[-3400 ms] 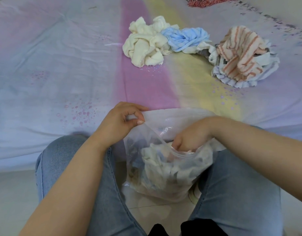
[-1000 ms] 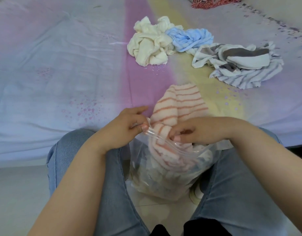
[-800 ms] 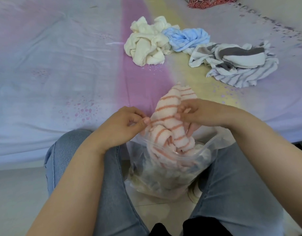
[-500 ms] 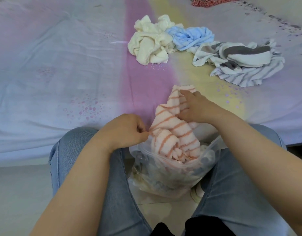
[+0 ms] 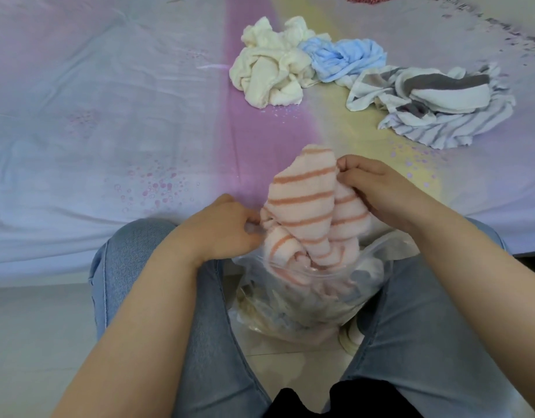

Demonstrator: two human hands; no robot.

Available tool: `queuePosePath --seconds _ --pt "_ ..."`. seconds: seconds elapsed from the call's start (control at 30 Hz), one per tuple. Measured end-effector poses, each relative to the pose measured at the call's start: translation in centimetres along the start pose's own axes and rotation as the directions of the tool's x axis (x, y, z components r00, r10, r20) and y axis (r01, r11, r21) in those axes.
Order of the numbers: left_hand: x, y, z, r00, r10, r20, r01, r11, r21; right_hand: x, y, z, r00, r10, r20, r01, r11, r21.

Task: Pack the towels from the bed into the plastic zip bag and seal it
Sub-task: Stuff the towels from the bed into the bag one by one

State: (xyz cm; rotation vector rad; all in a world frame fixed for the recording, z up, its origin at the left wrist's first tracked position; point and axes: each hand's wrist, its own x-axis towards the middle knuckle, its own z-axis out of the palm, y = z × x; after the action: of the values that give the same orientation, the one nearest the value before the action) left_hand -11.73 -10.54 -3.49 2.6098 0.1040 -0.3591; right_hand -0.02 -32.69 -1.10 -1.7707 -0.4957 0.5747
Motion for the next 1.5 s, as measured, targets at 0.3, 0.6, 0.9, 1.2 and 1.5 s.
queuePosePath --seconds 0.3,0.6,0.9,1.2,1.5 --pt "0.4 0.0 0.2 0.974 0.126 -0.187 -0.149 0.982 -0.113 -1.9 0.3 3.7 0.812 0.286 0.508 0.222 0.654 -0.723" --pt "-4.4 1.7 3.6 0.830 -0.348 -0.437 0.338 0.936 -0.103 0.2 0.9 3.2 0.568 0.603 0.560 0.014 0.673 -0.739" --pt "-3.1 3.6 5.4 0.933 -0.162 -0.322 -0.079 0.780 -0.621 1.5 2.2 5.4 0.381 0.722 0.578 0.258 0.517 -0.816" --pt "-5.1 3.5 4.1 0.953 0.054 -0.299 -0.257 0.672 -0.695 3.0 4.5 9.4 0.343 0.786 0.513 0.327 0.412 -0.850" --pt "-4.9 2.6 2.6 0.987 0.050 -0.150 -0.109 0.902 -0.419 1.1 4.2 5.2 0.389 0.742 0.545 0.171 0.524 -0.835"
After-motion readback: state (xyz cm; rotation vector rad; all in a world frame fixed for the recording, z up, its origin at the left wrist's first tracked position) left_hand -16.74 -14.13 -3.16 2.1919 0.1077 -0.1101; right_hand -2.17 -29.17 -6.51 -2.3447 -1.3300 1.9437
